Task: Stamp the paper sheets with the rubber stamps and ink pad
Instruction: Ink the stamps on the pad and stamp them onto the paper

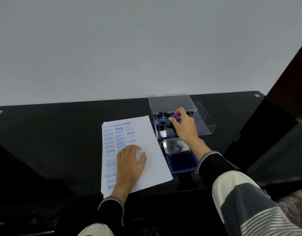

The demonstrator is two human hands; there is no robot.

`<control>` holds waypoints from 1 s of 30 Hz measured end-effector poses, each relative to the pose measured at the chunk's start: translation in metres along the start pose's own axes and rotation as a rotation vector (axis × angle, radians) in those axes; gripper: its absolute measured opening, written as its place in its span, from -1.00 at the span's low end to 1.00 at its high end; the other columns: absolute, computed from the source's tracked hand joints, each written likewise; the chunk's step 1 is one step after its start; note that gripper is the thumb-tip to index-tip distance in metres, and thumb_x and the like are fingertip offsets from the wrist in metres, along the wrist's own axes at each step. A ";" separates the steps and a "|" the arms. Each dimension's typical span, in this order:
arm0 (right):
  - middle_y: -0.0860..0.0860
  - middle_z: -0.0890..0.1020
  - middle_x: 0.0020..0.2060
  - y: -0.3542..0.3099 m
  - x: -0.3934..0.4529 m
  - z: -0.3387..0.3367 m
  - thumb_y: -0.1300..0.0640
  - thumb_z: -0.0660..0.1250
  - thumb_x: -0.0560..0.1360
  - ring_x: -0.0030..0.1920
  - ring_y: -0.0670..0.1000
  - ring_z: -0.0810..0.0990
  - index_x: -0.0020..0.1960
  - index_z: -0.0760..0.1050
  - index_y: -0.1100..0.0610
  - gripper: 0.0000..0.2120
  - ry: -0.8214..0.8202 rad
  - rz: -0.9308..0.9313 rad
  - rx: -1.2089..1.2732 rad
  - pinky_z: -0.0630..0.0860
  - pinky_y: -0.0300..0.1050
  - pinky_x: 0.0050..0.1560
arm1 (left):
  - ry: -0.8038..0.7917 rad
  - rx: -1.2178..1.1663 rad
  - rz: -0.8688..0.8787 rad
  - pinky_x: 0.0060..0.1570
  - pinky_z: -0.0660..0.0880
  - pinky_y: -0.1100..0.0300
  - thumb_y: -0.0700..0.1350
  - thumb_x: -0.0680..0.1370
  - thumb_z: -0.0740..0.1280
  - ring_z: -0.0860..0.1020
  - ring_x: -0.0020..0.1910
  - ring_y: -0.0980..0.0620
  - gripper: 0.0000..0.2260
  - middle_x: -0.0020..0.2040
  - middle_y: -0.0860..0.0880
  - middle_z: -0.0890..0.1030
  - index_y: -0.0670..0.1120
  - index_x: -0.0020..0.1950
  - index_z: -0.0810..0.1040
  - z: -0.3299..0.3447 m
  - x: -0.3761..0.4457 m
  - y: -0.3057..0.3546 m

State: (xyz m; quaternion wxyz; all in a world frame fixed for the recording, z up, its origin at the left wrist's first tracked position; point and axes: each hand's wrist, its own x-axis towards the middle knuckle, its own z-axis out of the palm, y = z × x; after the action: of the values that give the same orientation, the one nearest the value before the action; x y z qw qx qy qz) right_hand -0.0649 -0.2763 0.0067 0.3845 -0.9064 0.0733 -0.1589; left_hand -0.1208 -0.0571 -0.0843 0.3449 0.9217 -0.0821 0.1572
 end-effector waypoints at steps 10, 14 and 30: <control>0.09 0.60 -0.02 -0.001 0.031 0.017 -0.02 0.22 0.60 0.09 0.14 0.51 0.06 0.49 0.11 -0.79 -0.240 0.028 -0.420 0.33 0.07 0.20 | 0.042 0.011 0.002 0.22 0.26 0.20 -0.01 0.54 0.33 0.42 0.08 0.14 -0.85 0.06 0.12 0.52 -0.01 0.07 0.52 0.005 0.001 -0.003; 0.12 0.61 0.10 -0.002 0.034 0.028 0.04 0.19 0.60 0.20 0.17 0.48 0.19 0.56 0.07 -0.74 -0.245 0.058 -0.519 0.32 0.06 0.25 | 0.047 0.008 0.007 0.22 0.23 0.24 0.02 0.54 0.29 0.43 0.10 0.12 -0.83 0.07 0.11 0.53 -0.01 0.07 0.52 0.004 0.001 -0.003; 0.23 0.40 0.32 -0.042 0.031 0.046 0.11 0.30 0.50 0.39 0.28 0.21 0.24 0.41 0.20 -0.66 -0.379 0.368 -0.463 0.22 0.11 0.34 | 0.038 -0.004 0.102 0.10 0.39 0.21 0.06 0.56 0.16 0.43 0.03 0.13 -0.79 0.03 0.11 0.53 -0.01 0.05 0.50 -0.002 -0.001 0.005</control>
State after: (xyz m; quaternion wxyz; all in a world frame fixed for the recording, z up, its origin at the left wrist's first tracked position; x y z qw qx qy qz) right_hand -0.0198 -0.2246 0.0139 0.1977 -0.9545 0.1971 0.1051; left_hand -0.1234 -0.0593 -0.0798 0.3399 0.9125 -0.1229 0.1918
